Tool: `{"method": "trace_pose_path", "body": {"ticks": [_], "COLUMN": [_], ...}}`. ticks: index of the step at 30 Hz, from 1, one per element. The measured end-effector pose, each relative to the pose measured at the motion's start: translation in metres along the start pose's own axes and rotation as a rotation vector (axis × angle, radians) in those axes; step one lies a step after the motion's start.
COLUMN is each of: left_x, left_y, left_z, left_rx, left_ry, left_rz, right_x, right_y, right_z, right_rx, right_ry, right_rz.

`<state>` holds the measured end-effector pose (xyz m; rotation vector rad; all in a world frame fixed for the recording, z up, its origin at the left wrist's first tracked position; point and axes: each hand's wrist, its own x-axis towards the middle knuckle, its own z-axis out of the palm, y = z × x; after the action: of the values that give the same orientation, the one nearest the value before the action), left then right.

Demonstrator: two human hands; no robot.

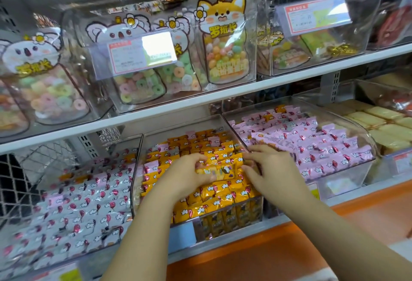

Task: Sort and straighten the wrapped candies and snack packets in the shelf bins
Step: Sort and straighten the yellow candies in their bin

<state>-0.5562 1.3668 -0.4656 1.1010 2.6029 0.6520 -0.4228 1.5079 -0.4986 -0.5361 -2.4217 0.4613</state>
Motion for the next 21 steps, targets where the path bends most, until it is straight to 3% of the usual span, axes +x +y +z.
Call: {"method": "trace_pose_path", "body": {"ticks": [4, 9, 11, 17, 21], "left_x": [-0.001, 0.009, 0.017, 0.038, 0.046], "left_y": [-0.007, 0.006, 0.014, 0.027, 0.025], "left_z": [-0.007, -0.008, -0.004, 0.011, 0.008], "left_rx": [-0.033, -0.355, -0.355, -0.188, -0.228], "left_ry": [-0.023, 0.361, 0.431, 0.414, 0.426], "left_rz": [0.032, 0.056, 0.031, 0.042, 0.046], "right_x": [0.003, 0.002, 0.002, 0.003, 0.004], "right_y": [0.007, 0.01, 0.009, 0.012, 0.014], "right_z": [-0.002, -0.003, -0.003, -0.001, -0.001], "right_rx": [0.083, 0.151, 0.163, 0.184, 0.205], "right_ry": [-0.025, -0.041, -0.037, -0.021, -0.026], "right_rz": [0.025, 0.058, 0.063, 0.065, 0.064]}}
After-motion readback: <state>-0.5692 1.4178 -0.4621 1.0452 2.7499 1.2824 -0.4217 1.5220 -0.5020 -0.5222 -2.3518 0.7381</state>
